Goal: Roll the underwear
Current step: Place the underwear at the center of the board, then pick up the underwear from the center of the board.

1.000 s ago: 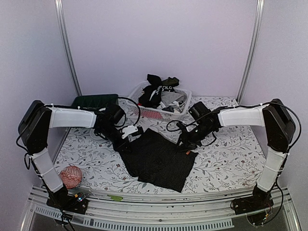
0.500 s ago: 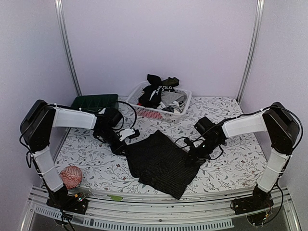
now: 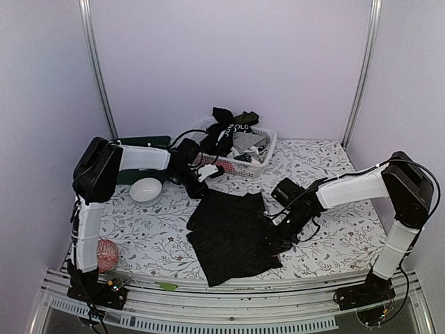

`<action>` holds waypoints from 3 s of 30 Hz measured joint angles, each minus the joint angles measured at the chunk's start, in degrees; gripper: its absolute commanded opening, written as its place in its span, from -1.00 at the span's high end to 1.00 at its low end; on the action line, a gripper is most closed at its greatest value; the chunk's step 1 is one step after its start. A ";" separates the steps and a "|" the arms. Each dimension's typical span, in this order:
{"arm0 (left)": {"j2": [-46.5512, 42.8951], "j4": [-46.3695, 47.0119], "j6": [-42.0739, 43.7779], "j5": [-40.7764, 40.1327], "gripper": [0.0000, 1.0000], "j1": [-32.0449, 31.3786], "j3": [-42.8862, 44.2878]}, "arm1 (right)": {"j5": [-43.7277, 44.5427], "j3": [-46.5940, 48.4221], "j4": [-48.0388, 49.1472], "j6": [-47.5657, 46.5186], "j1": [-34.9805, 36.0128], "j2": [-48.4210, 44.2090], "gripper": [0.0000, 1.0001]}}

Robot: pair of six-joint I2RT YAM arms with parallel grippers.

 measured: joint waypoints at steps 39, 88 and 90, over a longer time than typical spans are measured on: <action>-18.12 3.48 1.88 9.16 0.33 -2.86 -27.17 | 10.12 15.76 4.98 -3.26 -11.04 12.24 0.60; -5.90 -3.06 5.86 18.45 -0.03 9.25 -2.51 | 12.15 21.33 17.05 -21.14 -18.18 17.22 0.22; -5.86 -3.06 5.86 18.45 -0.03 9.27 -2.23 | 12.13 17.40 19.08 -20.00 -18.18 15.04 0.20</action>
